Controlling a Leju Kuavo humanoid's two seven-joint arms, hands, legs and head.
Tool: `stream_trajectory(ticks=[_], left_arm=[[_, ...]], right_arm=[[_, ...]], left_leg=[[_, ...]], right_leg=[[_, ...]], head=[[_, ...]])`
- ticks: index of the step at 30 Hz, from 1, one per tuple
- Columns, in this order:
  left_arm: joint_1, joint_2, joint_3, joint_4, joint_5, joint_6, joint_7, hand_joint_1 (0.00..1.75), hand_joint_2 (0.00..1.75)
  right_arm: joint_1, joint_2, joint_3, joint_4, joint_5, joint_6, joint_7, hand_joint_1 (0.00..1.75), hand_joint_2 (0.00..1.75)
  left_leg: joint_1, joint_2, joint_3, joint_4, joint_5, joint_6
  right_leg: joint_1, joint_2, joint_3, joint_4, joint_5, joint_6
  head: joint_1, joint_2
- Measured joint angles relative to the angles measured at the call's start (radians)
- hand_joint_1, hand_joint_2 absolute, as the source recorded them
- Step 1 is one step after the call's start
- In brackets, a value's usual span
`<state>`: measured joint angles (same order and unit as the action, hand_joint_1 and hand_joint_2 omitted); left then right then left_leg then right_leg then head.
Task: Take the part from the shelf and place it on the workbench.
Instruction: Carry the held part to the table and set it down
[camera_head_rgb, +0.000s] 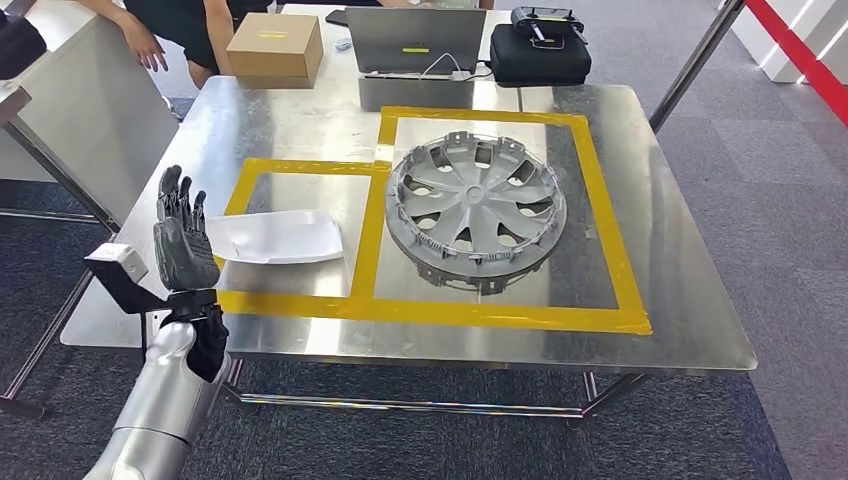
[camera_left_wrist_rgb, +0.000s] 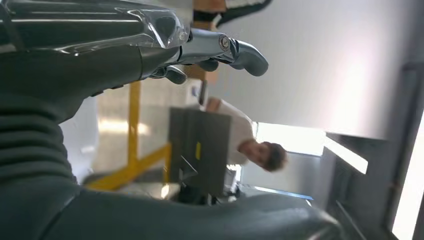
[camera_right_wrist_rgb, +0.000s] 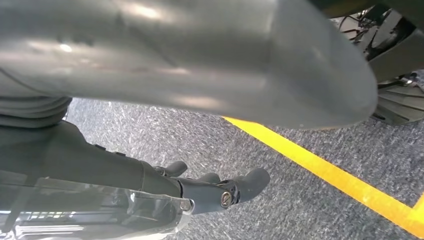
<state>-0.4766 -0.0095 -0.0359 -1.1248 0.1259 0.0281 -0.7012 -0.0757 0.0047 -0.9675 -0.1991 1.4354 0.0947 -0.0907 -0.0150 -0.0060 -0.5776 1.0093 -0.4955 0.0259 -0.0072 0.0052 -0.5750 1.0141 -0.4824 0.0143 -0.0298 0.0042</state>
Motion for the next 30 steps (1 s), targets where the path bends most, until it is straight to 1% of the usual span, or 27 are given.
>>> stream_trajectory(ticks=[2, 5, 8, 10, 11, 12, 13, 14, 15, 16, 17, 18, 19, 20, 21, 22, 23, 24, 25, 26, 27, 28, 29, 30], left_arm=[[0.043, -0.015, 0.006, -0.111, 0.011, -0.06, 0.0, 0.0, 0.0], [0.092, -0.035, 0.008, -0.25, 0.005, -0.094, 0.0, 0.0, 0.0], [0.137, -0.044, 0.008, -0.355, 0.001, -0.107, 0.0, 0.0, 0.0], [0.163, -0.048, 0.008, -0.412, -0.009, -0.11, 0.0, 0.0, 0.0], [0.174, -0.05, 0.008, -0.437, -0.016, -0.11, 0.0, 0.0, 0.0], [0.182, -0.052, 0.007, -0.457, -0.023, -0.11, 0.0, 0.0, 0.0], [0.19, -0.054, 0.006, -0.473, -0.03, -0.109, 0.0, 0.0, 0.0], [0.198, -0.056, 0.005, -0.487, -0.038, -0.108, 0.0, 0.0, 0.0], [0.208, -0.056, 0.003, -0.498, -0.049, -0.106, 0.0, 0.0, 0.0], [0.219, -0.056, 0.001, -0.507, -0.062, -0.102, 0.0, 0.0, 0.0], [0.228, -0.056, -0.003, -0.515, -0.075, -0.097, 0.0, 0.0, 0.0], [0.235, -0.056, -0.006, -0.522, -0.086, -0.093, 0.0, 0.0, 0.0], [0.24, -0.056, -0.01, -0.527, -0.095, -0.09, 0.0, 0.0, 0.0], [0.243, -0.055, -0.013, -0.532, -0.101, -0.087, 0.0, 0.0, 0.0], [0.245, -0.053, -0.017, -0.537, -0.106, -0.083, 0.0, 0.0, 0.0], [0.247, -0.052, -0.02, -0.542, -0.111, -0.079, 0.0, 0.0, 0.0], [0.248, -0.05, -0.025, -0.546, -0.115, -0.075, 0.0, 0.0, 0.0], [0.249, -0.048, -0.029, -0.548, -0.118, -0.071, 0.0, 0.0, 0.0], [0.25, -0.045, -0.033, -0.549, -0.12, -0.068, 0.0, 0.0, 0.0], [0.253, -0.042, -0.036, -0.55, -0.122, -0.065, 0.0, 0.0, 0.0], [0.256, -0.038, -0.037, -0.55, -0.123, -0.062, 0.0, 0.0, 0.0], [0.26, -0.034, -0.038, -0.551, -0.125, -0.06, 0.0, 0.0, 0.0], [0.265, -0.03, -0.039, -0.552, -0.128, -0.06, 0.0, 0.0, 0.0], [0.272, -0.027, -0.04, -0.553, -0.131, -0.061, 0.0, 0.0, 0.0]], right_arm=[[0.003, 0.0, -0.002, 0.0, -0.005, -0.003, -0.002, 0.0, 0.0], [0.005, -0.001, -0.003, 0.0, -0.008, -0.006, -0.004, 0.0, 0.0], [0.005, 0.0, -0.003, 0.0, -0.008, -0.007, -0.005, 0.0, 0.0], [0.005, 0.0, -0.003, 0.0, -0.007, -0.007, -0.006, 0.0, 0.0], [0.005, -0.001, -0.003, 0.0, -0.007, -0.007, -0.006, 0.0, 0.0], [0.005, -0.002, -0.003, 0.0, -0.007, -0.007, -0.006, 0.0, 0.0], [0.005, -0.002, -0.003, 0.0, -0.007, -0.007, -0.007, 0.0, 0.0], [0.005, -0.003, -0.003, 0.0, -0.007, -0.007, -0.007, 0.0, 0.0], [0.005, -0.003, -0.003, 0.0, -0.007, -0.007, -0.008, 0.0, 0.0], [0.005, -0.003, -0.003, 0.0, -0.007, -0.007, -0.008, 0.0, 0.0], [0.006, -0.004, -0.004, 0.0, -0.007, -0.007, -0.008, 0.0, 0.0], [0.006, -0.004, -0.004, 0.0, -0.007, -0.007, -0.008, 0.0, 0.0], [0.007, -0.004, -0.004, 0.0, -0.007, -0.007, -0.008, 0.0, 0.0], [0.006, -0.006, -0.004, 0.0, -0.007, -0.007, -0.008, 0.0, 0.0], [0.005, -0.007, -0.004, 0.0, -0.007, -0.007, -0.008, 0.0, 0.0], [0.005, -0.008, -0.004, 0.0, -0.007, -0.007, -0.008, 0.0, 0.0], [0.004, -0.008, -0.004, 0.0, -0.007, -0.007, -0.008, 0.0, 0.0], [0.003, -0.009, -0.004, 0.0, -0.007, -0.007, -0.008, 0.0, 0.0], [0.003, -0.009, -0.004, 0.0, -0.006, -0.007, -0.007, 0.0, 0.0], [0.002, -0.01, -0.004, 0.0, -0.006, -0.007, -0.007, 0.0, 0.0], [0.001, -0.01, -0.004, 0.0, -0.004, -0.007, -0.007, 0.0, 0.0], [0.001, -0.01, -0.004, 0.0, -0.003, -0.007, -0.007, 0.0, 0.0], [0.0, -0.01, -0.004, 0.0, -0.001, -0.006, -0.007, 0.0, 0.0], [0.0, -0.011, -0.004, 0.0, 0.001, -0.005, -0.007, 0.0, 0.0]], left_leg=[[0.0, 0.0, 0.0, 0.0, 0.0, 0.0], [-0.001, 0.0, 0.0, 0.001, -0.001, 0.001], [-0.005, -0.001, 0.0, 0.004, -0.006, 0.01], [-0.005, -0.001, 0.001, 0.001, -0.001, 0.016], [-0.003, 0.001, 0.004, -0.006, 0.006, 0.02], [0.001, 0.003, 0.006, -0.013, 0.013, 0.026], [0.005, 0.005, 0.008, -0.021, 0.019, 0.029], [0.007, 0.007, 0.008, -0.025, 0.022, 0.032], [0.008, 0.008, 0.007, -0.026, 0.024, 0.033], [0.009, 0.009, 0.006, -0.025, 0.025, 0.032], [0.009, 0.01, 0.004, -0.025, 0.026, 0.031], [0.01, 0.01, 0.003, -0.025, 0.027, 0.028], [0.013, 0.01, 0.002, -0.024, 0.029, 0.025], [0.015, 0.01, 0.002, -0.023, 0.03, 0.021], [0.016, 0.01, 0.0, -0.02, 0.031, 0.015], [0.017, 0.009, -0.002, -0.017, 0.032, 0.009], [0.016, 0.007, -0.005, -0.014, 0.034, 0.002], [0.015, 0.006, -0.008, -0.012, 0.037, -0.005], [0.016, 0.004, -0.01, -0.011, 0.041, -0.012], [0.017, 0.003, -0.014, -0.01, 0.042, -0.017], [0.018, 0.002, -0.02, -0.003, 0.034, -0.023], [0.019, 0.001, -0.031, 0.02, 0.01, -0.029], [0.021, 0.001, -0.049, 0.065, -0.028, -0.033], [0.021, 0.001, -0.072, 0.127, -0.074, -0.038]], right_leg=[[0.0, 0.0, 0.0, 0.0, 0.0, 0.0], [-0.001, 0.0, 0.001, -0.001, 0.001, 0.001], [-0.004, 0.0, 0.002, -0.003, 0.002, 0.007], [-0.005, 0.0, 0.003, -0.005, 0.005, 0.013], [-0.005, 0.0, 0.003, -0.003, 0.003, 0.016], [-0.004, 0.0, -0.002, 0.008, -0.009, 0.019], [-0.003, 0.0, -0.014, 0.038, -0.032, 0.022], [-0.004, 0.0, -0.035, 0.09, -0.067, 0.025], [-0.005, 0.0, -0.062, 0.158, -0.104, 0.028], [-0.007, 0.0, -0.088, 0.225, -0.133, 0.032], [-0.008, 0.0, -0.103, 0.27, -0.148, 0.035], [-0.01, 0.0, -0.101, 0.277, -0.143, 0.037], [-0.013, -0.001, -0.076, 0.24, -0.119, 0.039], [-0.016, -0.001, -0.035, 0.17, -0.087, 0.041], [-0.02, -0.001, 0.011, 0.09, -0.061, 0.045], [-0.021, 0.002, 0.045, 0.031, -0.041, 0.043], [-0.021, 0.004, 0.063, -0.004, -0.033, 0.04], [-0.018, 0.008, 0.067, -0.014, -0.032, 0.034], [-0.017, 0.01, 0.061, -0.011, -0.028, 0.025], [-0.018, 0.009, 0.057, -0.013, -0.026, 0.018], [-0.019, 0.008, 0.051, -0.013, -0.021, 0.009], [-0.021, 0.006, 0.044, -0.014, -0.014, 0.0], [-0.022, 0.004, 0.035, -0.015, -0.007, -0.008], [-0.021, 0.003, 0.025, -0.014, 0.0, -0.012]], head=[[0.0, 0.0], [0.0, 0.0], [0.0, 0.0], [-0.001, 0.0], [-0.001, 0.0], [0.0, 0.0], [0.001, 0.0], [0.002, 0.0], [0.003, 0.0], [0.003, 0.0], [0.003, 0.0], [0.003, 0.0], [0.003, 0.0], [0.003, 0.0], [0.003, 0.0], [0.003, 0.0], [0.003, 0.0], [0.003, 0.0], [0.002, 0.0], [0.003, 0.0], [0.002, 0.0], [0.0, 0.0], [-0.002, 0.0], [-0.005, 0.0]])
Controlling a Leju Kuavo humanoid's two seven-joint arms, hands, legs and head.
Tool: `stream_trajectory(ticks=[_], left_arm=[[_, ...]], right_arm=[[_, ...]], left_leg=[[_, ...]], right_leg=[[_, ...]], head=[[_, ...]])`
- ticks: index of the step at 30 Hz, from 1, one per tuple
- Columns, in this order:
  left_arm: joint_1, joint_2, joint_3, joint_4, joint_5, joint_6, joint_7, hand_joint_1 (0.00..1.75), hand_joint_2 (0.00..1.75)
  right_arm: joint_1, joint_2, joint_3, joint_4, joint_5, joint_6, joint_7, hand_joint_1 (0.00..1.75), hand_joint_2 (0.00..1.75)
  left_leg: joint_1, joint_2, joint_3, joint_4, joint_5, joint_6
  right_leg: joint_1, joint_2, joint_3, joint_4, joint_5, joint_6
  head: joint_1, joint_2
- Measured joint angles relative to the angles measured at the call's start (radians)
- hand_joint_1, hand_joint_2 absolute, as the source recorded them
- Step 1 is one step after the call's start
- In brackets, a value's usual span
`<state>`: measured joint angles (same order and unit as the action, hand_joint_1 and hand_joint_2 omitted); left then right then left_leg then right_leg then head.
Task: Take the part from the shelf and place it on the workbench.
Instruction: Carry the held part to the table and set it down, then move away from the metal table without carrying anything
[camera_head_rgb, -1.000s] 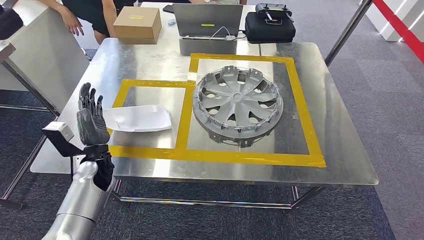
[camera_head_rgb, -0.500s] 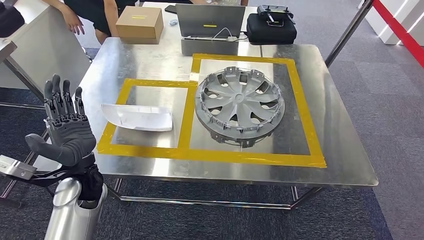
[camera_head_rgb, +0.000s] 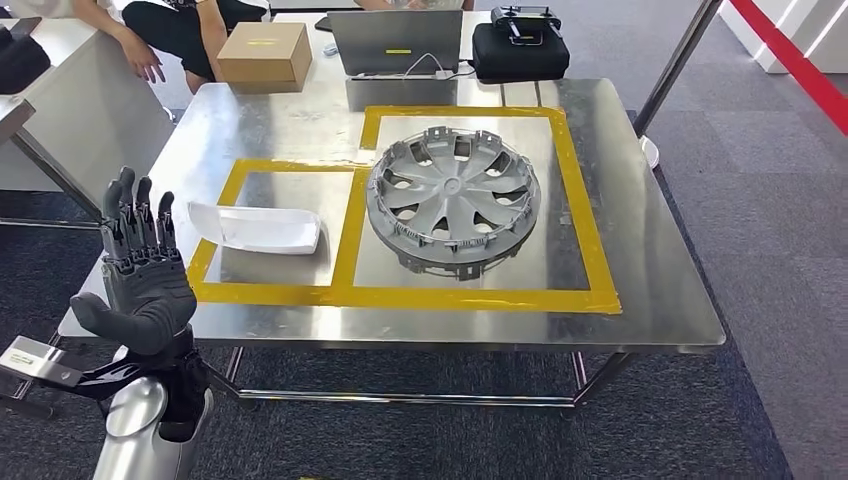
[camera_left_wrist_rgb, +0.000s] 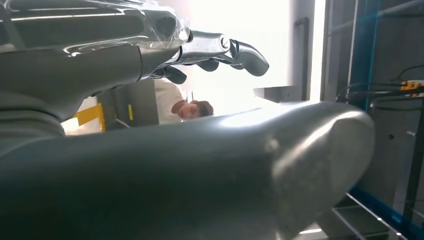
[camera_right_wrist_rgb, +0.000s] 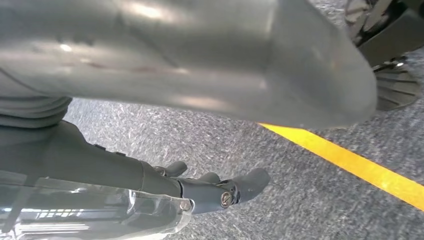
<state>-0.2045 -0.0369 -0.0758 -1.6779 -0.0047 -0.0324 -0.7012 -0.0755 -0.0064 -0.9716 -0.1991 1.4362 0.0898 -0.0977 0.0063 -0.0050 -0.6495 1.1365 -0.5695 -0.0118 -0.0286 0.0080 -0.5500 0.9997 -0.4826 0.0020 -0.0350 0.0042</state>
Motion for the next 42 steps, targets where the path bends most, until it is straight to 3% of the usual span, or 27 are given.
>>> stream_trajectory(ticks=[2, 3, 5, 7, 8, 10, 12, 14, 16, 17, 18, 19, 20, 21, 23, 25, 27, 28, 30, 32, 33, 34, 35, 37, 39, 40, 42], left_arm=[[0.018, 0.004, -0.001, -0.001, -0.008, -0.004, 0.0, 0.0, 0.0], [0.026, 0.005, -0.002, -0.001, -0.013, -0.007, 0.0, 0.0, 0.0], [0.04, 0.007, -0.003, -0.001, -0.023, -0.013, 0.0, 0.0, 0.0], [0.05, 0.01, -0.006, -0.001, -0.028, -0.016, 0.0, 0.0, 0.0], [0.056, 0.011, -0.006, -0.001, -0.028, -0.017, 0.0, 0.0, 0.0], [0.071, 0.013, -0.007, 0.0, -0.028, -0.023, 0.0, 0.0, 0.0], [0.088, 0.016, -0.005, 0.001, -0.032, -0.032, 0.0, 0.0, 0.0], [0.106, 0.016, 0.001, 0.005, -0.04, -0.042, 0.0, 0.0, 0.0], [0.13, 0.016, 0.01, 0.012, -0.045, -0.051, 0.0, 0.0, 0.0], [0.143, 0.016, 0.015, 0.017, -0.046, -0.054, 0.0, 0.0, 0.0], [0.156, 0.016, 0.021, 0.023, -0.046, -0.057, 0.0, 0.0, 0.0], [0.168, 0.016, 0.027, 0.03, -0.046, -0.058, 0.0, 0.0, 0.0], [0.18, 0.015, 0.033, 0.036, -0.046, -0.06, 0.0, 0.0, 0.0], [0.193, 0.014, 0.04, 0.042, -0.046, -0.062, 0.0, 0.0, 0.0], [0.217, 0.01, 0.053, 0.053, -0.046, -0.065, 0.001, 0.0, 0.0], [0.24, 0.004, 0.066, 0.067, -0.045, -0.07, 0.001, 0.0, 0.0], [0.257, -0.002, 0.078, 0.086, -0.042, -0.074, 0.002, 0.0, 0.0], [0.263, -0.004, 0.085, 0.101, -0.041, -0.074, 0.002, 0.0, 0.0], [0.27, -0.006, 0.099, 0.151, -0.047, -0.073, 0.003, 0.0, 0.0], [0.27, -0.007, 0.112, 0.227, -0.059, -0.072, 0.008, 0.0, 0.0], [0.269, -0.008, 0.119, 0.27, -0.066, -0.071, 0.012, 0.0, 0.0], [0.265, -0.007, 0.126, 0.317, -0.075, -0.07, 0.016, 0.0, 0.0], [0.259, -0.007, 0.134, 0.37, -0.087, -0.067, 0.018, 0.0, 0.0], [0.236, -0.006, 0.152, 0.483, -0.109, -0.057, 0.015, 0.0, 0.0], [0.208, -0.004, 0.169, 0.593, -0.124, -0.048, 0.011, 0.0, 0.0], [0.194, -0.002, 0.178, 0.65, -0.129, -0.044, 0.011, 0.0, 0.0], [0.171, 0.003, 0.195, 0.771, -0.145, -0.019, 0.01, 0.0, 0.0]], right_arm=[[0.001, -0.001, 0.0, 0.0, 0.002, 0.001, 0.0, 0.0, 0.0], [0.001, -0.001, 0.0, 0.0, 0.002, 0.002, 0.0, 0.0, 0.0], [0.001, -0.001, 0.0, 0.0, 0.003, 0.002, 0.0, 0.0, 0.0], [0.001, 0.0, 0.0, 0.0, 0.006, 0.002, 0.0, 0.0, 0.0], [0.0, 0.001, 0.0, 0.0, 0.007, 0.002, 0.0, 0.0, 0.0], [0.0, 0.001, 0.0, 0.0, 0.009, 0.004, -0.001, 0.0, 0.0], [0.001, 0.002, 0.0, 0.0, 0.01, 0.007, -0.001, 0.0, 0.0], [0.002, 0.004, 0.0, 0.0, 0.011, 0.012, 0.001, 0.0, 0.0], [0.002, 0.005, 0.0, 0.0, 0.012, 0.015, 0.004, 0.0, 0.0], [0.002, 0.005, 0.0, 0.0, 0.012, 0.015, 0.005, 0.0, 0.0], [0.002, 0.005, 0.0, 0.0, 0.013, 0.015, 0.006, 0.0, 0.0], [0.003, 0.005, 0.0, 0.0, 0.016, 0.015, 0.007, 0.0, 0.0], [0.003, 0.006, 0.0, 0.0, 0.019, 0.015, 0.007, 0.0, 0.0], [0.003, 0.006, 0.0, 0.0, 0.022, 0.015, 0.007, 0.0, 0.0], [0.002, 0.004, 0.002, 0.0, 0.02, 0.015, 0.009, 0.0, 0.0], [0.001, 0.002, 0.007, 0.0, 0.009, 0.016, 0.011, 0.0, 0.0], [0.001, 0.002, 0.011, 0.0, 0.004, 0.017, 0.013, 0.0, 0.0], [0.001, 0.002, 0.012, 0.001, 0.004, 0.017, 0.013, 0.0, 0.0], [0.0, 0.004, 0.014, 0.001, 0.004, 0.018, 0.013, 0.0, 0.0], [-0.001, 0.007, 0.017, 0.001, 0.003, 0.018, 0.011, 0.0, 0.0], [-0.001, 0.009, 0.018, 0.001, 0.002, 0.018, 0.01, 0.0, 0.0], [-0.001, 0.011, 0.018, 0.001, 0.001, 0.018, 0.008, 0.0, 0.0], [-0.001, 0.014, 0.018, 0.001, -0.001, 0.018, 0.006, 0.0, 0.0], [-0.001, 0.019, 0.019, 0.001, -0.005, 0.017, 0.002, 0.0, 0.0], [-0.002, 0.022, 0.019, 0.001, -0.008, 0.015, 0.0, 0.0, 0.0], [-0.002, 0.023, 0.019, 0.001, -0.009, 0.015, -0.001, 0.0, 0.0], [-0.002, 0.025, 0.019, 0.001, -0.009, 0.015, 0.0, 0.0, 0.0]], left_leg=[[0.001, 0.0, -0.036, 0.122, -0.064, -0.004], [0.002, 0.0, -0.034, 0.144, -0.066, -0.004], [0.002, 0.0, 0.03, 0.072, -0.024, 0.0], [0.0, -0.001, 0.134, -0.082, 0.014, 0.006], [-0.002, -0.001, 0.169, -0.138, 0.02, 0.01], [-0.007, -0.004, 0.185, -0.173, 0.019, 0.017], [-0.005, -0.001, 0.169, -0.173, 0.034, 0.033], [-0.002, 0.003, 0.149, -0.177, 0.054, 0.052], [-0.006, 0.007, 0.127, -0.176, 0.072, 0.061], [-0.009, 0.008, 0.117, -0.175, 0.081, 0.063], [-0.011, 0.01, 0.105, -0.174, 0.09, 0.063], [-0.014, 0.011, 0.095, -0.172, 0.099, 0.063], [-0.016, 0.011, 0.085, -0.171, 0.106, 0.063], [-0.018, 0.011, 0.076, -0.168, 0.113, 0.062], [-0.022, 0.012, 0.064, -0.164, 0.124, 0.056], [-0.022, 0.012, 0.058, -0.162, 0.136, 0.047], [-0.02, 0.011, 0.053, -0.162, 0.145, 0.035], [-0.019, 0.01, 0.047, -0.154, 0.133, 0.028], [-0.014, 0.007, 0.02, -0.083, 0.058, 0.013], [-0.007, 0.007, -0.018, 0.049, -0.034, 0.002], [-0.004, 0.006, -0.028, 0.104, -0.052, -0.002], [0.0, 0.007, -0.023, 0.129, -0.045, -0.005], [0.003, 0.007, 0.0, 0.116, -0.018, -0.006], [0.008, 0.007, 0.095, -0.006, 0.031, -0.009], [0.007, 0.005, 0.183, -0.141, 0.027, -0.009], [0.004, 0.004, 0.201, -0.175, 0.016, -0.006], [0.001, 0.006, 0.194, -0.182, 0.022, 0.01]], right_leg=[[0.002, -0.002, -0.021, 0.001, 0.015, -0.002], [0.002, -0.003, -0.03, 0.001, 0.022, -0.002], [0.003, -0.004, -0.046, 0.001, 0.036, 0.002], [0.004, -0.004, -0.056, 0.002, 0.048, 0.01], [0.005, -0.004, -0.059, 0.001, 0.055, 0.016], [0.006, -0.003, -0.062, -0.003, 0.069, 0.03], [0.003, -0.003, -0.068, -0.001, 0.068, 0.042], [0.003, -0.004, -0.092, 0.055, 0.008, 0.05], [0.003, -0.005, -0.131, 0.185, -0.089, 0.055], [0.003, -0.005, -0.146, 0.248, -0.121, 0.056], [0.004, -0.005, -0.146, 0.288, -0.13, 0.056], [0.004, -0.005, -0.129, 0.292, -0.12, 0.053], [0.005, -0.005, -0.091, 0.254, -0.096, 0.048], [0.008, -0.005, -0.038, 0.185, -0.069, 0.041], [0.014, -0.005, 0.066, 0.029, -0.05, 0.028], [0.021, -0.005, 0.105, -0.043, -0.054, 0.019], [0.021, -0.007, 0.094, -0.048, -0.042, 0.008], [0.02, -0.009, 0.086, -0.049, -0.033, 0.002], [0.015, -0.013, 0.065, -0.052, -0.013, -0.009], [0.015, -0.015, 0.039, -0.05, 0.009, -0.013], [0.015, -0.016, 0.026, -0.049, 0.019, -0.012], [0.014, -0.016, 0.011, -0.046, 0.03, -0.01], [0.013, -0.017, -0.003, -0.042, 0.039, -0.007], [0.011, -0.017, -0.031, -0.029, 0.053, 0.002], [0.012, -0.017, -0.049, -0.018, 0.065, 0.015], [0.012, -0.018, -0.053, -0.016, 0.072, 0.021], [0.009, -0.018, -0.058, -0.017, 0.086, 0.035]], head=[[-0.002, 0.0], [-0.002, 0.0], [-0.002, 0.0], [-0.002, 0.0], [-0.001, 0.0], [-0.001, 0.0], [-0.003, 0.0], [0.002, 0.0], [0.007, 0.0], [0.007, 0.0], [0.007, 0.0], [0.007, 0.0], [0.007, 0.0], [0.007, 0.0], [0.006, 0.0], [0.006, 0.0], [0.008, 0.0], [0.007, 0.0], [0.004, 0.0], [0.0, 0.0], [0.0, 0.0], [0.0, 0.0], [0.0, 0.0], [-0.001, 0.0], [0.001, 0.0], [0.001, 0.0], [0.003, 0.0]])
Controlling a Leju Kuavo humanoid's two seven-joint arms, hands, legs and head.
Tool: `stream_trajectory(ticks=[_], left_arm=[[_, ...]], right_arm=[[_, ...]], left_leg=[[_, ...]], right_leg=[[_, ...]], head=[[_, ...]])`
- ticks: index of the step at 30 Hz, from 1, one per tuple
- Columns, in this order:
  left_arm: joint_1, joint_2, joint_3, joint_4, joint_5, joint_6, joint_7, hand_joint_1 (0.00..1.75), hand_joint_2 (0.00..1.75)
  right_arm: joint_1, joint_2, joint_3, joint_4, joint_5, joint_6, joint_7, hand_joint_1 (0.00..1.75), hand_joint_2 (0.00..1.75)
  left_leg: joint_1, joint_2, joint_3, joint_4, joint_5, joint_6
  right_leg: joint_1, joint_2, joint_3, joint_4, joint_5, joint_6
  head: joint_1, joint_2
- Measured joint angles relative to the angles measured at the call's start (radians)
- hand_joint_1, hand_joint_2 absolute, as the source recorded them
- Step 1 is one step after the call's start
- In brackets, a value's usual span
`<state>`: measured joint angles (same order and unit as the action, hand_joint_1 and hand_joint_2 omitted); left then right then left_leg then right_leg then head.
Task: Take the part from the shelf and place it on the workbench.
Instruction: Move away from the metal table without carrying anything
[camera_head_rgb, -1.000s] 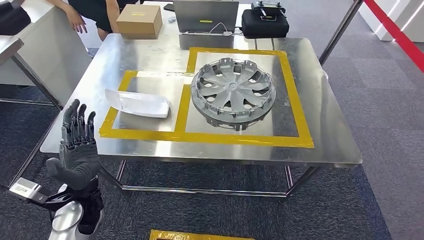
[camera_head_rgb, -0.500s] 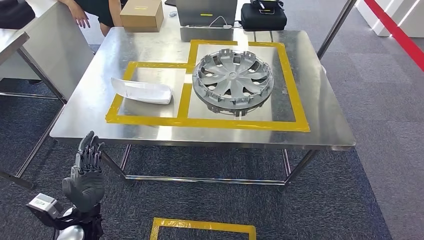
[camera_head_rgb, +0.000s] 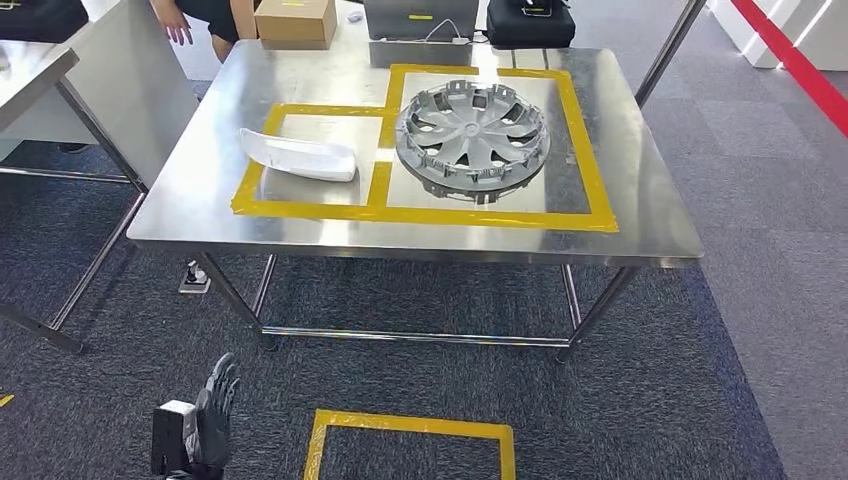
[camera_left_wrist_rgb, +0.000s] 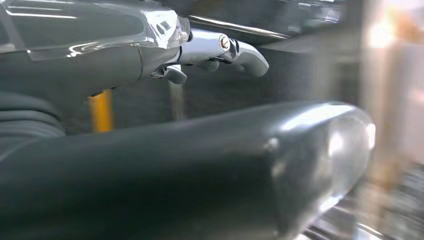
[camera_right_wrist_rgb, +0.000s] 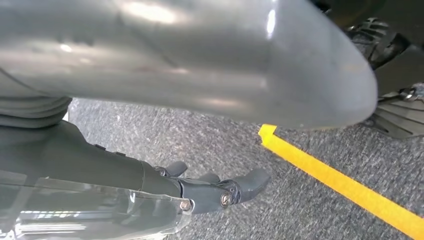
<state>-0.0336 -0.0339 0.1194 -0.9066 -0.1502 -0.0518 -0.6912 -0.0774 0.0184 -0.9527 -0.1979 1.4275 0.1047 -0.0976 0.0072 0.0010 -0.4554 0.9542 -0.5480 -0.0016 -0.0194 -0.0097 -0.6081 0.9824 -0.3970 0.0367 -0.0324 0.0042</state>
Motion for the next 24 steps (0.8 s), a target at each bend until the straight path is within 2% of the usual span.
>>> stream_trajectory(ticks=[1, 2, 3, 5, 6, 7, 8, 9, 10, 11, 12, 13, 14, 15, 16, 17, 18, 20, 21, 22, 23, 24], left_arm=[[-0.011, 0.003, 0.008, 0.065, -0.013, 0.022, 0.002, 0.0, 0.0], [-0.023, 0.007, 0.014, 0.129, -0.027, 0.049, 0.007, 0.0, 0.0], [-0.033, 0.011, 0.021, 0.193, -0.041, 0.077, 0.017, 0.0, 0.0], [-0.046, 0.019, 0.032, 0.316, -0.063, 0.121, 0.058, 0.0, 0.0], [-0.047, 0.023, 0.038, 0.372, -0.071, 0.134, 0.093, 0.0, 0.0], [-0.045, 0.027, 0.042, 0.42, -0.077, 0.142, 0.141, 0.0, 0.0], [-0.041, 0.03, 0.046, 0.463, -0.083, 0.145, 0.201, 0.0, 0.0], [-0.037, 0.032, 0.049, 0.502, -0.087, 0.147, 0.267, 0.0, 0.0], [-0.031, 0.032, 0.052, 0.535, -0.089, 0.147, 0.333, 0.0, 0.0], [-0.026, 0.033, 0.055, 0.562, -0.091, 0.145, 0.395, 0.0, 0.0], [-0.021, 0.032, 0.059, 0.586, -0.09, 0.139, 0.447, 0.0, 0.0], [-0.018, 0.032, 0.062, 0.605, -0.09, 0.131, 0.488, 0.0, 0.0], [-0.017, 0.032, 0.065, 0.621, -0.09, 0.122, 0.517, 0.0, 0.0], [-0.015, 0.033, 0.068, 0.635, -0.092, 0.112, 0.534, 0.0, 0.0], [-0.014, 0.033, 0.069, 0.648, -0.098, 0.102, 0.544, 0.0, 0.0], [-0.013, 0.033, 0.07, 0.659, -0.104, 0.092, 0.552, 0.0, 0.0], [-0.012, 0.034, 0.07, 0.668, -0.109, 0.085, 0.559, 0.0, 0.0], [-0.012, 0.035, 0.07, 0.68, -0.114, 0.074, 0.567, 0.0, 0.0], [-0.013, 0.037, 0.07, 0.684, -0.115, 0.07, 0.57, 0.0, 0.0], [-0.014, 0.039, 0.071, 0.687, -0.115, 0.065, 0.573, 0.0, 0.0], [-0.014, 0.041, 0.071, 0.689, -0.116, 0.061, 0.577, 0.0, 0.0], [-0.015, 0.043, 0.071, 0.691, -0.117, 0.057, 0.583, 0.0, 0.0]], right_arm=[[0.0, 0.001, 0.0, 0.0, 0.001, 0.001, 0.002, 0.0, 0.0], [0.001, 0.002, 0.0, 0.0, 0.002, 0.002, 0.005, 0.0, 0.0], [0.002, 0.002, 0.0, 0.0, 0.003, 0.003, 0.008, 0.0, 0.0], [0.002, 0.002, 0.001, 0.001, 0.006, 0.006, 0.012, 0.0, 0.0], [0.002, 0.002, 0.001, 0.001, 0.009, 0.008, 0.012, 0.0, 0.0], [0.002, 0.002, 0.002, 0.001, 0.011, 0.012, 0.012, 0.0, 0.0], [0.002, 0.002, 0.003, 0.001, 0.014, 0.017, 0.012, 0.0, 0.0], [0.002, 0.002, 0.006, 0.001, 0.016, 0.021, 0.012, 0.0, 0.0], [0.001, 0.002, 0.009, 0.001, 0.017, 0.025, 0.012, 0.0, 0.0], [0.0, 0.003, 0.012, 0.0, 0.017, 0.028, 0.012, 0.0, 0.0], [-0.001, 0.003, 0.014, 0.0, 0.017, 0.031, 0.011, 0.0, 0.0], [-0.002, 0.004, 0.015, 0.0, 0.017, 0.034, 0.01, 0.0, 0.0], [-0.004, 0.005, 0.016, 0.001, 0.018, 0.036, 0.009, 0.0, 0.0], [-0.004, 0.008, 0.018, 0.001, 0.019, 0.039, 0.008, 0.0, 0.0], [-0.005, 0.009, 0.02, 0.002, 0.021, 0.04, 0.009, 0.0, 0.0], [-0.005, 0.011, 0.023, 0.002, 0.024, 0.041, 0.011, 0.0, 0.0], [-0.006, 0.012, 0.026, 0.002, 0.028, 0.042, 0.013, 0.0, 0.0], [-0.006, 0.014, 0.034, 0.003, 0.032, 0.042, 0.017, 0.0, 0.0], [-0.006, 0.016, 0.037, 0.003, 0.033, 0.042, 0.017, 0.0, 0.0], [-0.006, 0.017, 0.04, 0.003, 0.032, 0.041, 0.018, 0.0, 0.0], [-0.006, 0.019, 0.041, 0.003, 0.03, 0.04, 0.017, 0.0, 0.0], [-0.006, 0.02, 0.041, 0.003, 0.027, 0.038, 0.017, 0.0, 0.0]], left_leg=[[0.0, 0.003, -0.01, 0.001, 0.008, 0.011], [0.0, 0.005, -0.021, 0.0, 0.018, 0.023], [0.001, 0.007, -0.035, -0.001, 0.029, 0.032], [-0.004, 0.01, -0.062, 0.0, 0.051, 0.041], [-0.006, 0.011, -0.075, 0.002, 0.062, 0.042], [-0.009, 0.013, -0.088, 0.003, 0.074, 0.043], [-0.011, 0.014, -0.1, 0.005, 0.084, 0.043], [-0.013, 0.014, -0.112, 0.007, 0.093, 0.042], [-0.014, 0.014, -0.122, 0.01, 0.101, 0.041], [-0.017, 0.013, -0.13, 0.013, 0.108, 0.038], [-0.018, 0.012, -0.135, 0.015, 0.116, 0.035], [-0.017, 0.012, -0.14, 0.016, 0.125, 0.03], [-0.017, 0.011, -0.143, 0.016, 0.133, 0.024], [-0.015, 0.01, -0.147, 0.015, 0.141, 0.018], [-0.014, 0.008, -0.153, 0.019, 0.136, 0.011], [-0.012, 0.006, -0.162, 0.035, 0.111, 0.004], [-0.01, 0.003, -0.176, 0.068, 0.068, -0.003], [-0.006, 0.002, -0.212, 0.19, -0.04, -0.013], [-0.004, 0.002, -0.225, 0.258, -0.069, -0.017], [-0.003, 0.001, -0.228, 0.308, -0.072, -0.019], [0.0, 0.002, -0.215, 0.329, -0.051, -0.021], [0.002, 0.002, -0.185, 0.313, -0.018, -0.022]], right_leg=[[-0.002, 0.001, -0.006, 0.006, -0.009, 0.005], [-0.004, 0.002, -0.016, 0.027, -0.036, 0.01], [-0.005, 0.004, -0.031, 0.069, -0.081, 0.012], [-0.004, 0.005, -0.064, 0.201, -0.185, 0.015], [-0.003, 0.005, -0.073, 0.265, -0.212, 0.015], [-0.002, 0.005, -0.068, 0.304, -0.211, 0.013], [-0.001, 0.005, -0.046, 0.308, -0.189, 0.009], [0.0, 0.006, -0.005, 0.271, -0.157, 0.003], [0.003, 0.007, 0.054, 0.198, -0.135, -0.005], [0.006, 0.008, 0.117, 0.108, -0.13, -0.013], [0.01, 0.009, 0.167, 0.028, -0.136, -0.018], [0.013, 0.009, 0.198, -0.026, -0.147, -0.022], [0.017, 0.009, 0.207, -0.05, -0.154, -0.024], [0.018, 0.008, 0.201, -0.052, -0.15, -0.028], [0.017, 0.006, 0.191, -0.051, -0.141, -0.035], [0.015, 0.003, 0.18, -0.051, -0.13, -0.043], [0.013, 0.001, 0.166, -0.052, -0.116, -0.05], [0.012, -0.002, 0.134, -0.049, -0.091, -0.055], [0.012, -0.003, 0.116, -0.045, -0.078, -0.055], [0.011, -0.004, 0.096, -0.039, -0.066, -0.053], [0.011, -0.005, 0.076, -0.032, -0.055, -0.05], [0.009, -0.006, 0.056, -0.024, -0.046, -0.046]], head=[[0.0, 0.0], [0.001, 0.0], [0.003, 0.0], [0.007, 0.0], [0.007, 0.0], [0.008, 0.0], [0.008, 0.0], [0.008, 0.0], [0.008, 0.0], [0.007, 0.0], [0.007, 0.0], [0.007, 0.0], [0.007, 0.0], [0.007, 0.0], [0.007, 0.0], [0.006, 0.0], [0.004, 0.0], [0.001, 0.0], [0.0, 0.0], [0.0, 0.0], [0.0, 0.0], [0.0, 0.0]])
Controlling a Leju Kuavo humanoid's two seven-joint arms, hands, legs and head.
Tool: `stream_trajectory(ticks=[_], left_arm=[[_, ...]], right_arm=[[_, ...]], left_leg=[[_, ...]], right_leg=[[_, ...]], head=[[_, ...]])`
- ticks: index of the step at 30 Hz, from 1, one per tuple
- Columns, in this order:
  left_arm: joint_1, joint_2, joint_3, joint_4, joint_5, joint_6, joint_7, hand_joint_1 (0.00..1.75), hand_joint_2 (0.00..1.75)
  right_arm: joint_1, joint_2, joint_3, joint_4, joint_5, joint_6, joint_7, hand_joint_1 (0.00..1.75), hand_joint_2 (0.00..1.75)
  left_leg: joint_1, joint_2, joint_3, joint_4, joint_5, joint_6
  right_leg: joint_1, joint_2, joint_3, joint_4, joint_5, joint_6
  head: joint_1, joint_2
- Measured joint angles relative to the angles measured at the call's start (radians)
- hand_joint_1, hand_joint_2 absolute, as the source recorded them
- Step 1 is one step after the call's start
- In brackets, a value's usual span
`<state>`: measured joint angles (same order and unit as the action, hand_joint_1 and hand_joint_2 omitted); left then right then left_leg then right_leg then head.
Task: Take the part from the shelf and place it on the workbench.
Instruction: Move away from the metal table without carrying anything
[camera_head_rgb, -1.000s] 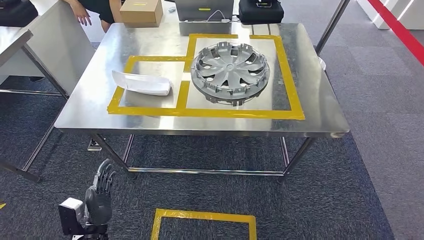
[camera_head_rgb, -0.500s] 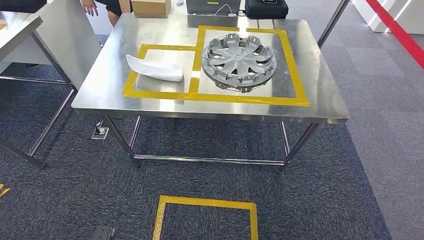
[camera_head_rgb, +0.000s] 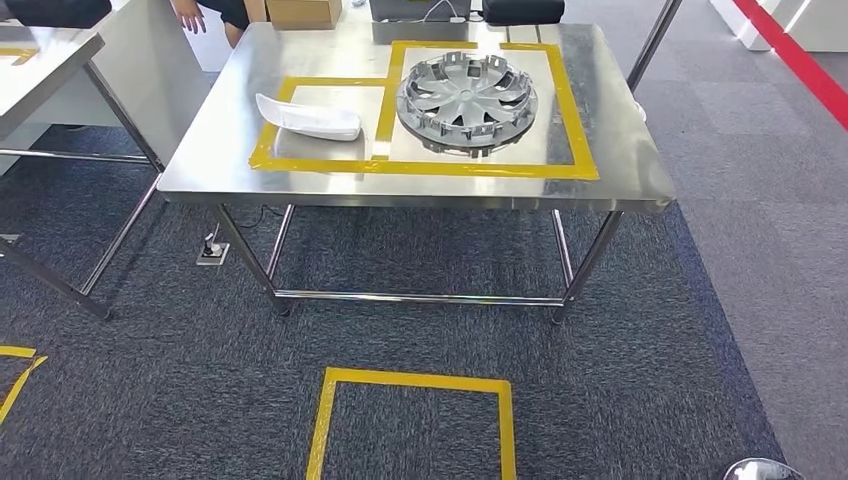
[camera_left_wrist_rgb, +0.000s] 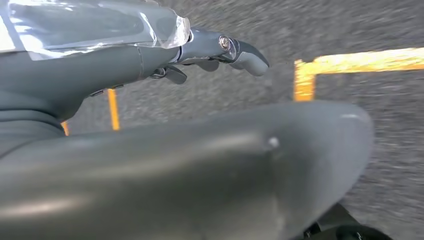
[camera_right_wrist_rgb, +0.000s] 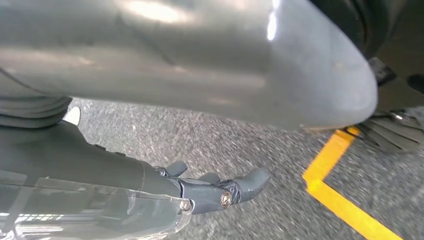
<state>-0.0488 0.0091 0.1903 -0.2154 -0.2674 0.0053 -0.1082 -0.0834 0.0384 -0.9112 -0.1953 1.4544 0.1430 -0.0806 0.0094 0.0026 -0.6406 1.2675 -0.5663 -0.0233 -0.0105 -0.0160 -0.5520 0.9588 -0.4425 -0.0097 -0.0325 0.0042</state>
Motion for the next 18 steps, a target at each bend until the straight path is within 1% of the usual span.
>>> stream_trajectory(ticks=[1, 2, 3, 4, 5, 6, 7, 8, 9, 10, 11, 12, 13, 14, 15, 16, 17, 18], left_arm=[[-0.002, 0.002, 0.0, 0.001, -0.002, -0.003, 0.006, 0.0, 0.0], [-0.005, 0.003, 0.0, 0.001, -0.004, -0.005, 0.012, 0.0, 0.0], [-0.009, 0.004, 0.0, 0.001, -0.006, -0.008, 0.017, 0.0, 0.0], [-0.012, 0.005, 0.0, 0.002, -0.008, -0.011, 0.022, 0.0, 0.0], [-0.015, 0.005, 0.0, 0.003, -0.011, -0.013, 0.028, 0.0, 0.0], [-0.016, 0.006, 0.0, 0.005, -0.013, -0.016, 0.034, 0.0, 0.0], [-0.016, 0.006, 0.0, 0.008, -0.016, -0.017, 0.04, 0.0, 0.0], [-0.016, 0.006, 0.0, 0.011, -0.017, -0.017, 0.045, 0.0, 0.0], [-0.016, 0.007, 0.0, 0.013, -0.018, -0.018, 0.05, 0.0, 0.0], [-0.016, 0.007, 0.0, 0.015, -0.019, -0.018, 0.053, 0.0, 0.0], [-0.016, 0.008, 0.0, 0.015, -0.02, -0.018, 0.055, 0.0, 0.0], [-0.016, 0.008, 0.0, 0.016, -0.02, -0.019, 0.055, 0.0, 0.0], [-0.016, 0.008, 0.0, 0.016, -0.02, -0.019, 0.055, 0.0, 0.0], [-0.015, 0.009, 0.001, 0.017, -0.019, -0.019, 0.055, 0.0, 0.0], [-0.015, 0.008, 0.002, 0.017, -0.018, -0.02, 0.055, 0.0, 0.0], [-0.015, 0.008, 0.002, 0.017, -0.017, -0.02, 0.055, 0.0, 0.0], [-0.016, 0.007, 0.003, 0.017, -0.016, -0.021, 0.055, 0.0, 0.0], [-0.016, 0.006, 0.005, 0.017, -0.015, -0.023, 0.055, 0.0, 0.0]], right_arm=[[0.0, 0.001, 0.0, 0.0, -0.004, -0.002, -0.001, 0.0, 0.0], [-0.001, 0.002, 0.0, 0.0, -0.007, -0.004, -0.001, 0.0, 0.0], [-0.002, 0.002, 0.0, 0.0, -0.011, -0.005, -0.002, 0.0, 0.0], [-0.003, 0.003, 0.0, -0.001, -0.014, -0.006, -0.003, 0.0, 0.0], [-0.004, 0.003, 0.0, -0.001, -0.016, -0.007, -0.003, 0.0, 0.0], [-0.004, 0.004, 0.0, -0.001, -0.018, -0.007, -0.003, 0.0, 0.0], [-0.004, 0.004, 0.0, -0.001, -0.019, -0.007, -0.003, 0.0, 0.0], [-0.002, 0.004, 0.0, 0.0, -0.02, -0.007, -0.002, 0.0, 0.0], [0.001, 0.005, 0.0, 0.0, -0.021, -0.007, -0.001, 0.0, 0.0], [0.003, 0.006, 0.0, 0.0, -0.021, -0.007, 0.0, 0.0, 0.0], [0.005, 0.007, 0.0, 0.0, -0.022, -0.007, 0.001, 0.0, 0.0], [0.006, 0.007, 0.0, 0.0, -0.022, -0.007, 0.001, 0.0, 0.0], [0.006, 0.007, 0.0, 0.0, -0.022, -0.007, 0.002, 0.0, 0.0], [0.006, 0.006, 0.0, 0.0, -0.022, -0.007, 0.004, 0.0, 0.0], [0.007, 0.006, 0.0, 0.0, -0.023, -0.007, 0.006, 0.0, 0.0], [0.007, 0.005, 0.0, 0.0, -0.025, -0.007, 0.007, 0.0, 0.0], [0.006, 0.004, 0.0, 0.0, -0.026, -0.007, 0.008, 0.0, 0.0], [0.004, 0.003, 0.0, 0.0, -0.027, -0.007, 0.008, 0.0, 0.0]], left_leg=[[0.003, 0.0, 0.048, -0.05, 0.026, -0.002], [0.006, -0.001, 0.113, -0.127, 0.032, -0.004], [0.007, -0.003, 0.172, -0.208, 0.018, -0.002], [0.007, -0.005, 0.212, -0.268, 0.0, 0.003], [0.004, -0.007, 0.233, -0.304, -0.014, 0.01], [0.002, -0.007, 0.23, -0.313, -0.017, 0.021], [0.001, -0.004, 0.219, -0.31, -0.008, 0.033], [0.001, 0.0, 0.207, -0.309, 0.003, 0.044], [0.001, 0.003, 0.193, -0.309, 0.016, 0.055], [0.0, 0.005, 0.177, -0.309, 0.03, 0.062], [-0.002, 0.005, 0.16, -0.308, 0.044, 0.066], [-0.005, 0.006, 0.142, -0.307, 0.058, 0.068], [-0.007, 0.007, 0.125, -0.305, 0.072, 0.069], [-0.01, 0.008, 0.108, -0.302, 0.085, 0.069], [-0.011, 0.009, 0.092, -0.298, 0.097, 0.068], [-0.013, 0.009, 0.077, -0.294, 0.108, 0.067], [-0.015, 0.009, 0.064, -0.289, 0.118, 0.065], [-0.017, 0.008, 0.054, -0.286, 0.128, 0.062]], right_leg=[[-0.001, 0.0, -0.018, 0.009, 0.009, 0.005], [-0.001, -0.001, -0.033, 0.02, 0.016, 0.01], [0.0, -0.001, -0.045, 0.029, 0.023, 0.017], [0.001, -0.001, -0.052, 0.035, 0.031, 0.024], [0.001, -0.002, -0.057, 0.038, 0.039, 0.03], [-0.001, -0.003, -0.06, 0.037, 0.049, 0.037], [-0.003, -0.002, -0.064, 0.038, 0.051, 0.043], [-0.006, 0.0, -0.072, 0.048, 0.033, 0.048], [-0.007, 0.002, -0.083, 0.078, -0.007, 0.053], [-0.008, 0.005, -0.098, 0.127, -0.062, 0.055], [-0.007, 0.006, -0.113, 0.193, -0.12, 0.057], [-0.007, 0.007, -0.125, 0.263, -0.159, 0.058], [-0.006, 0.007, -0.126, 0.316, -0.171, 0.056], [-0.005, 0.008, -0.114, 0.342, -0.158, 0.053], [-0.004, 0.009, -0.082, 0.329, -0.128, 0.048], [-0.002, 0.009, -0.032, 0.278, -0.099, 0.042], [0.001, 0.01, 0.031, 0.199, -0.087, 0.034], [0.003, 0.011, 0.092, 0.109, -0.09, 0.028]], head=[[0.0, 0.0], [-0.001, 0.0], [0.0, 0.0], [0.0, 0.0], [0.0, 0.0], [0.001, 0.0], [0.001, 0.0], [0.002, 0.0], [0.004, 0.0], [0.006, 0.0], [0.008, 0.0], [0.01, 0.0], [0.011, 0.0], [0.011, 0.0], [0.011, 0.0], [0.011, 0.0], [0.011, 0.0], [0.01, 0.0]])
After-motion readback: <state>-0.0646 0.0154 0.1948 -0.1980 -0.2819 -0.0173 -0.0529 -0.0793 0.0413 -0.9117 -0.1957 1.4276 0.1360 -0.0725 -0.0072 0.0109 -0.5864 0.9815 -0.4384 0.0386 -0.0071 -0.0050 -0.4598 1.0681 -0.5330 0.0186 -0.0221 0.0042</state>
